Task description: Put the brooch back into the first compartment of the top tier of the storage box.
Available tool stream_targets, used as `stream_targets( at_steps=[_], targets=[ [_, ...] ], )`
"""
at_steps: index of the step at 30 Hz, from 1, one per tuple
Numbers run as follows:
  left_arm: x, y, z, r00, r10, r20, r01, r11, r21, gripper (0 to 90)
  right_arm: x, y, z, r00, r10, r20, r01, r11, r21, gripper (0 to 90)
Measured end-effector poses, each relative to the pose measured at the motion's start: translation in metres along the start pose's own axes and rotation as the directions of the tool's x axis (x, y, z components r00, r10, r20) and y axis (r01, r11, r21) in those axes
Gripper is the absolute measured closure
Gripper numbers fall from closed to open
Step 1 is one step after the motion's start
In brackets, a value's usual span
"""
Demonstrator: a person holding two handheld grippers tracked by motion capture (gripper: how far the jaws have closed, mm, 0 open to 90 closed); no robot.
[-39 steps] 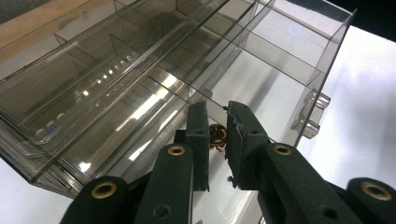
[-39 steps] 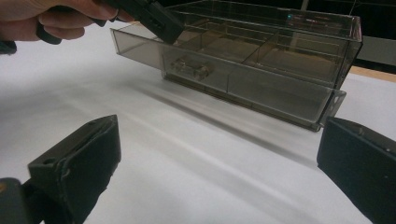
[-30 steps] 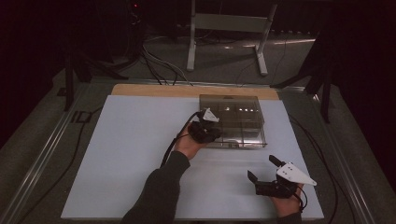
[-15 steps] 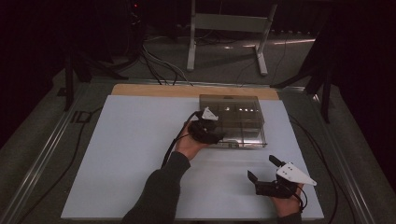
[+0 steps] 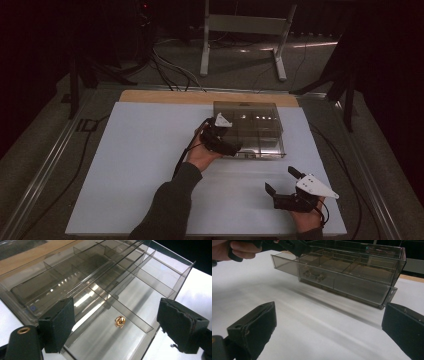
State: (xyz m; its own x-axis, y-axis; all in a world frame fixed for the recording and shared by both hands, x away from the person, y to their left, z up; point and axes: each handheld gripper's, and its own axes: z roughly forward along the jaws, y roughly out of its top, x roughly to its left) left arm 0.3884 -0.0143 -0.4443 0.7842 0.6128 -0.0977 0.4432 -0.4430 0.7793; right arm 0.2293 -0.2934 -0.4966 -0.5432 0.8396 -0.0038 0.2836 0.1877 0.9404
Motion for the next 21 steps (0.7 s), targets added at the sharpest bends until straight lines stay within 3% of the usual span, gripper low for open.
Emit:
stream_targets(
  at_steps=[1,6,17,21],
  targets=[
    [0.001,-0.001,-0.002,0.9999,-0.006,-0.013,0.006,1.0,0.0,8.6,0.0,0.0,0.0,1.0,0.0,0.0,0.0,1.0,-0.001,0.1],
    [0.002,-0.001,-0.006,0.9999,-0.012,-0.005,0.012,0.9999,-0.01,0.5,0.0,0.0,0.0,1.0,0.001,0.0,-0.001,1.0,0.0,0.1],
    [0.003,-0.003,-0.02,0.9999,-0.014,-0.001,0.014,0.9994,-0.032,0.3,0.0,0.0,0.0,1.0,-0.002,-0.001,0.002,1.0,0.001,0.1],
    [0.006,-0.009,-0.027,0.9995,-0.023,-0.02,0.022,0.9993,-0.029,0.3,0.0,0.0,0.0,1.0,0.0,-0.002,0.0,1.0,0.001,0.1]
  ],
)
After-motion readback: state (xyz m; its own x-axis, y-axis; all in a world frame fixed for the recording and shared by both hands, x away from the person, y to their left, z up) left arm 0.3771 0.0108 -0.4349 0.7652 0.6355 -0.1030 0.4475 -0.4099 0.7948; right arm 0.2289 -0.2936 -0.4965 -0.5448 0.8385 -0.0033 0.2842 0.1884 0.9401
